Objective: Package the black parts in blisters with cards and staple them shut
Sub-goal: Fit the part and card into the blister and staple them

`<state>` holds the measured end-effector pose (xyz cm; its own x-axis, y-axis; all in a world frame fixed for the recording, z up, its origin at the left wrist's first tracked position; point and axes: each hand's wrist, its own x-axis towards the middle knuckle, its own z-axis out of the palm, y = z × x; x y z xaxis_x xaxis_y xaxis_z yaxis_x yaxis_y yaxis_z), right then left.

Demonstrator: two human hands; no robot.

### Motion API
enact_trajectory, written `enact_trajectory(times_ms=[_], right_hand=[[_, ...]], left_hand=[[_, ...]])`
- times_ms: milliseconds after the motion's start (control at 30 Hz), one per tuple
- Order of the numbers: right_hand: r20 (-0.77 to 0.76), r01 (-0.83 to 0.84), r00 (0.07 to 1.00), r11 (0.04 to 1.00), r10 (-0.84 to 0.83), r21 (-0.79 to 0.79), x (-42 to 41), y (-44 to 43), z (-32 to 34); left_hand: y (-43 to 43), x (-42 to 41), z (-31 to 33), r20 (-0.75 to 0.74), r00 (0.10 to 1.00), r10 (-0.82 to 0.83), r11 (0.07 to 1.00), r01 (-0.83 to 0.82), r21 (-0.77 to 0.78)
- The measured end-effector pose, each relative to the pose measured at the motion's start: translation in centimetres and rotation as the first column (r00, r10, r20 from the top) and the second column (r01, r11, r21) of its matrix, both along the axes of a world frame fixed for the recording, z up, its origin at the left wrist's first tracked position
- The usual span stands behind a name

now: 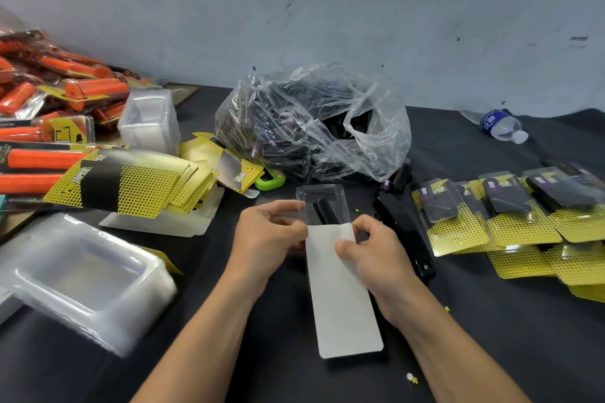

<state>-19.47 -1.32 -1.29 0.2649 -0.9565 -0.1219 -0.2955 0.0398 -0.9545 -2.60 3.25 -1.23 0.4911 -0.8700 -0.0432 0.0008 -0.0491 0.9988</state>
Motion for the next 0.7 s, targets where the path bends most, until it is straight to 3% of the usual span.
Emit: enact_trajectory(times_ms=[233,467,567,700], right_hand=[[-0.065,-0.044,0.997,0.994,0.038,-0.105,0.4,0.5,0.1],[-0.112,-0.064,0.993,0.985,0.047,-0.159,0.7,0.5,-0.1],[-0.103,-0.056,0.994,0.989,0.042,-0.140,0.6,0.2,-0.4],[-0.054,-0.004,0.999,0.996,-0.001,-0.084,0.4,-0.3,-0.8]], left_hand=[[0.2,-0.6,0.0,0.333,0.935,0.125,0.979,-0.170,0.109],[0.2,-1.8,-0.1,0.545,0.817,0.188,0.960,-0.270,0.075],[0.1,-1.5,-0.3,0.479,0.861,0.171,0.969,-0.235,0.078],[0.0,-0.6,-0.4,0.207,0.971,0.118,0.991,-0.129,0.037]])
